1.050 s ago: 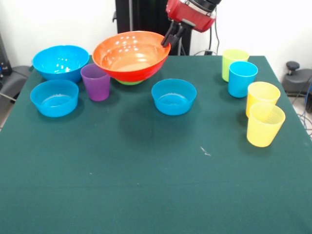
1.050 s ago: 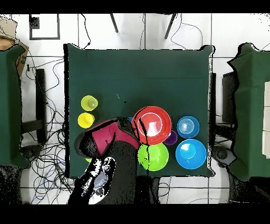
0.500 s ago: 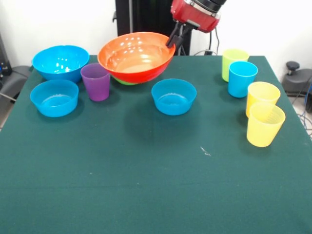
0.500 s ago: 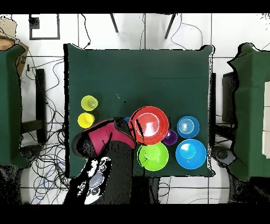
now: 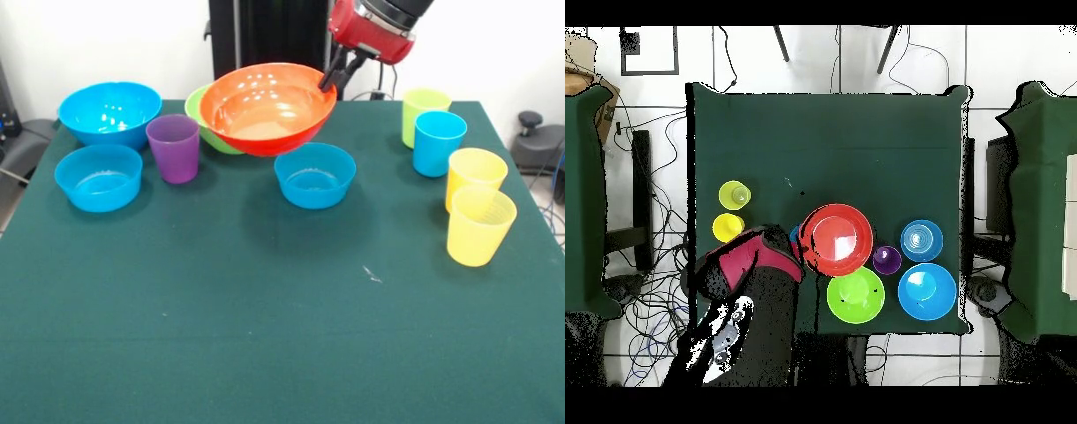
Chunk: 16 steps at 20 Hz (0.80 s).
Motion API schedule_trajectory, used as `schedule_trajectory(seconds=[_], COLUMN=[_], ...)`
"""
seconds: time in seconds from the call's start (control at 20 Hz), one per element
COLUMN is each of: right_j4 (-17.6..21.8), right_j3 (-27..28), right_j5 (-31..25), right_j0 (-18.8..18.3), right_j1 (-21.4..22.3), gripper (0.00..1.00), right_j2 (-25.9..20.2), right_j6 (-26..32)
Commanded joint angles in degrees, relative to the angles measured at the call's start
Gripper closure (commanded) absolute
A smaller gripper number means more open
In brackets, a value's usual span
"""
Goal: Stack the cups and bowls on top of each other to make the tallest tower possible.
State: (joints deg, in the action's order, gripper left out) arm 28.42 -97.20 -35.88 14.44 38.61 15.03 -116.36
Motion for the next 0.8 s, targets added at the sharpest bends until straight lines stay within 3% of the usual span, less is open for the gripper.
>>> schedule_trajectory(seconds=[0.05, 0.8], right_j4=[-2.9, -5.1], right_j3=[2.2, 4.0], right_j5=[3.4, 1.5], right_j0=[2.6, 6.4], right_j1=[-2.1, -3.3], gripper=[1.0, 1.0], right_j2=[-1.6, 0.7], right_j6=[-12.9, -13.1])
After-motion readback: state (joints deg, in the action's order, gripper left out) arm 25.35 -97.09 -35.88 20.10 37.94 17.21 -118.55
